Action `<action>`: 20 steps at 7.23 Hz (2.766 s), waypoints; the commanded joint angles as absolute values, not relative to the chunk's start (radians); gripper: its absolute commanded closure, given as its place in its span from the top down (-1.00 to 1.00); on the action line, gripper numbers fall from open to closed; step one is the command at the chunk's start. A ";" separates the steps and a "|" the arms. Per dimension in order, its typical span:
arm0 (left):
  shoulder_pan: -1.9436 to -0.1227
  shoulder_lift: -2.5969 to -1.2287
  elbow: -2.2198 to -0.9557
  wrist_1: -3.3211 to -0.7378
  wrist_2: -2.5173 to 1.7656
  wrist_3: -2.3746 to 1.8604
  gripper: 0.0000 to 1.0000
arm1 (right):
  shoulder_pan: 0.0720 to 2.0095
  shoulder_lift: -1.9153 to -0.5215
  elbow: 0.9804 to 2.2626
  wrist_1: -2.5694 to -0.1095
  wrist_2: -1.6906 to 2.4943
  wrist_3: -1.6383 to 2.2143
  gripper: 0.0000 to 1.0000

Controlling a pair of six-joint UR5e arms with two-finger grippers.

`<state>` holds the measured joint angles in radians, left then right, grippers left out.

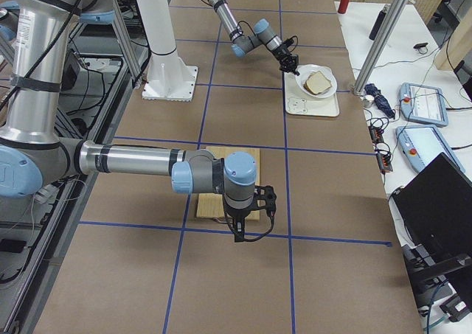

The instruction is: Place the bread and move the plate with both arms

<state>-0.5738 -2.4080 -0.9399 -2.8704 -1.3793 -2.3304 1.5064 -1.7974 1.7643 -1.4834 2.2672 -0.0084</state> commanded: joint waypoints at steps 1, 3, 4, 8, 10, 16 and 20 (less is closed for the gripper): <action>-0.562 -2.424 -0.928 -2.870 -1.381 -2.319 -1.00 | 1.506 -1.795 1.764 -1.483 2.267 -0.009 1.00; -0.549 -2.424 -0.933 -2.869 -1.374 -2.318 -0.32 | 1.506 -1.795 1.764 -1.483 2.267 -0.008 1.00; -0.548 -2.425 -0.937 -2.870 -1.376 -2.318 0.47 | 1.506 -1.795 1.764 -1.483 2.267 -0.008 1.00; -0.538 -2.376 -1.087 -2.861 -1.377 -2.253 0.96 | 1.506 -1.795 1.764 -1.483 2.267 -0.008 1.00; -0.540 -2.303 -1.326 -2.675 -1.458 -2.122 0.96 | 1.506 -1.795 1.764 -1.483 2.267 -0.008 1.00; -0.563 -2.140 -1.847 -1.791 -1.663 -1.083 0.96 | 1.508 -1.796 1.764 -1.483 2.264 -0.012 1.00; -0.837 -1.959 -1.911 -1.627 -1.813 -0.531 0.96 | 1.508 -1.796 1.763 -1.483 2.264 -0.014 1.00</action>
